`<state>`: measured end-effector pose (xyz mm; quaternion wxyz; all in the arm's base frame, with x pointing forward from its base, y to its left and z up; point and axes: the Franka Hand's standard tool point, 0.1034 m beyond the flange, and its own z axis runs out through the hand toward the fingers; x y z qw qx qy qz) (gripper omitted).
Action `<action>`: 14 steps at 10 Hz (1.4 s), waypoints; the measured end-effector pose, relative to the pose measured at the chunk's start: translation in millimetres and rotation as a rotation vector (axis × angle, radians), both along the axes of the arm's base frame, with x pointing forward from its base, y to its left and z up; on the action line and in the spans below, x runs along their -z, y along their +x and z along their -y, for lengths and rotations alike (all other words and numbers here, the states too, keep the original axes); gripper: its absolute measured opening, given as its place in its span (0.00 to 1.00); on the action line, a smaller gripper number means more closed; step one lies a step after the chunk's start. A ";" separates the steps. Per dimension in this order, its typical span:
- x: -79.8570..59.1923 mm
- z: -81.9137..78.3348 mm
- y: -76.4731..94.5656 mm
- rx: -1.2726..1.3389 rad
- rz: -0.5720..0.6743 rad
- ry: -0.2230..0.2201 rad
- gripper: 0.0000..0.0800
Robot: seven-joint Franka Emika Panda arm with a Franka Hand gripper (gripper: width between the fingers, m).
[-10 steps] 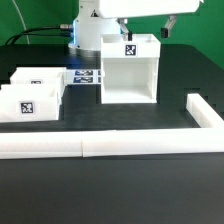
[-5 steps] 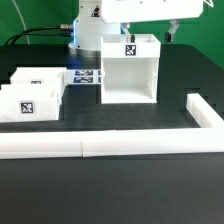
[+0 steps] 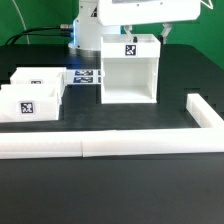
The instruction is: Assemble drawer
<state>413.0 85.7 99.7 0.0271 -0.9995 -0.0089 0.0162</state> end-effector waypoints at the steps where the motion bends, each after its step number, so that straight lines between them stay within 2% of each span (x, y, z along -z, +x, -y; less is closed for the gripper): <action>1: 0.0 0.0 0.0 0.000 0.000 0.000 0.28; 2: 0.1 0.0 0.0 0.000 0.000 0.000 0.08; 3: -0.2 0.0 0.3 0.000 0.001 0.000 0.05; 10: -0.5 -0.1 1.4 0.000 0.002 0.001 0.05; 11: -1.0 -1.3 11.4 0.000 -0.002 0.003 0.05; 12: -2.8 -3.8 31.3 0.005 0.001 0.010 0.05; 14: -1.2 -5.9 60.7 0.014 0.013 0.020 0.05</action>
Offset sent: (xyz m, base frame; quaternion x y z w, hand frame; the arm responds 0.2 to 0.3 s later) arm 0.0000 0.0000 0.0000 0.0000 0.0000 0.0000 1.0000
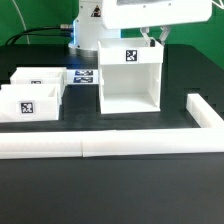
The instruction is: Assemble drawer
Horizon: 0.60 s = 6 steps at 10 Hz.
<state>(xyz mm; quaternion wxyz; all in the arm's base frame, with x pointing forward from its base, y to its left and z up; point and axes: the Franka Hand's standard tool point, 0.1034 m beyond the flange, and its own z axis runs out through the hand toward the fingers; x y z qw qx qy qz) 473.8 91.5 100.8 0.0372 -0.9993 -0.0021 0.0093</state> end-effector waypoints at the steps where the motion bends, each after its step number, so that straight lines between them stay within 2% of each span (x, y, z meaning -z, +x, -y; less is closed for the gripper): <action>1: 0.5 -1.2 19.9 0.004 0.016 0.007 0.05; 3: 0.1 -3.6 54.3 0.006 0.051 0.017 0.05; 6: -0.4 -13.1 93.4 -0.004 0.101 0.030 0.05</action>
Offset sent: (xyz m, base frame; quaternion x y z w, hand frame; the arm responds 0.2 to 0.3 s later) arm 0.0603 0.0027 -0.0193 0.0003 0.0239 -0.0356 0.9991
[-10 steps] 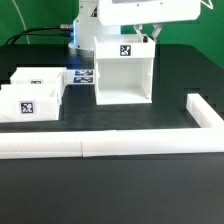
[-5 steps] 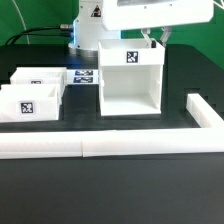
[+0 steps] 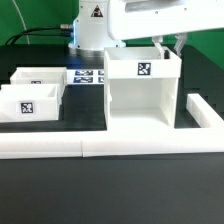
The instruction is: Assemble drawer
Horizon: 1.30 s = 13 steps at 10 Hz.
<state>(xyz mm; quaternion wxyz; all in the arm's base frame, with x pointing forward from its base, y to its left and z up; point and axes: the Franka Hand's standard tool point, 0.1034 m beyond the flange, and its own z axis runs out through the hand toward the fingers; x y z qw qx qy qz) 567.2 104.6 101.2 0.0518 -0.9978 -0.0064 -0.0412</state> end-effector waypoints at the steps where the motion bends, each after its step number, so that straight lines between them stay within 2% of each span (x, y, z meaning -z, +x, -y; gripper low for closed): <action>1: -0.8 -0.3 1.9 0.005 0.004 0.002 0.05; 3: -1.7 -0.3 2.2 0.007 0.005 0.002 0.05; 8: -4.0 -2.9 6.1 0.335 -0.015 0.042 0.05; 11: -5.9 5.3 23.3 0.621 -0.028 0.081 0.05; 13: -7.8 3.4 26.0 0.708 -0.027 0.096 0.05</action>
Offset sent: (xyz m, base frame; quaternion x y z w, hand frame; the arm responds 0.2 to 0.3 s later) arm 0.0000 0.0000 0.0000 0.0000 0.0000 0.0650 0.9979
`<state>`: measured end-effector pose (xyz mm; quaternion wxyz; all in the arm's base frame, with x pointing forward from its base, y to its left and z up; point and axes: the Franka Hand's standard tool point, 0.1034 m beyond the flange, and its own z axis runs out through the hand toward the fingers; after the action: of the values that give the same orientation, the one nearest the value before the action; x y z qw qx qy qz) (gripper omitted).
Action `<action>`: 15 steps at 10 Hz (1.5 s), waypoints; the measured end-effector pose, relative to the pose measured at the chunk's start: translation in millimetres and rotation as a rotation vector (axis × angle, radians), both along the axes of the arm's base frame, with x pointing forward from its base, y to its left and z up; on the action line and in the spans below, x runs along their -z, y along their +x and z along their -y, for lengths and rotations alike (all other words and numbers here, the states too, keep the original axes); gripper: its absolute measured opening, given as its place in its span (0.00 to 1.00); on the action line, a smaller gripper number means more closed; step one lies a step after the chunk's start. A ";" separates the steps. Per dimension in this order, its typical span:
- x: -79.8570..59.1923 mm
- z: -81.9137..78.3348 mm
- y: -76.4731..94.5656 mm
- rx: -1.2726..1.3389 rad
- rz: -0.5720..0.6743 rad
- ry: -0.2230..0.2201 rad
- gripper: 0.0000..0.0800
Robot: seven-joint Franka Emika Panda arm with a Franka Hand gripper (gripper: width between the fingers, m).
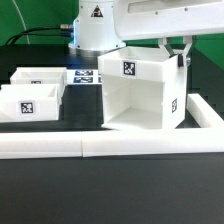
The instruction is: Assemble drawer
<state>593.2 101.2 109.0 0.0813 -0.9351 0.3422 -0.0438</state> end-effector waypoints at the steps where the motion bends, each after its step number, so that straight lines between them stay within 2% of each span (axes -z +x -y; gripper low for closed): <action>1: -0.7 -1.5 0.5 0.060 -0.004 0.014 0.05; 3: -1.3 -4.5 0.7 0.171 -0.016 0.039 0.05; 6: 4.2 -8.4 -4.4 0.576 -0.108 0.113 0.05; 8: 7.7 -8.3 -3.2 0.756 -0.137 0.161 0.05; 10: 7.0 -11.9 -4.0 0.832 -0.152 0.178 0.05; 12: 7.5 -11.3 -2.8 0.820 -0.154 0.176 0.05; 15: 8.0 -9.8 26.3 0.824 -0.141 0.191 0.05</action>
Offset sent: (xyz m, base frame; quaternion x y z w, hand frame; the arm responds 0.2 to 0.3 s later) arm 0.0000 0.0000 0.0000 0.0000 0.0000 0.1296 0.9916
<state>619.4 111.0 101.1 0.1197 -0.7094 0.6942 0.0231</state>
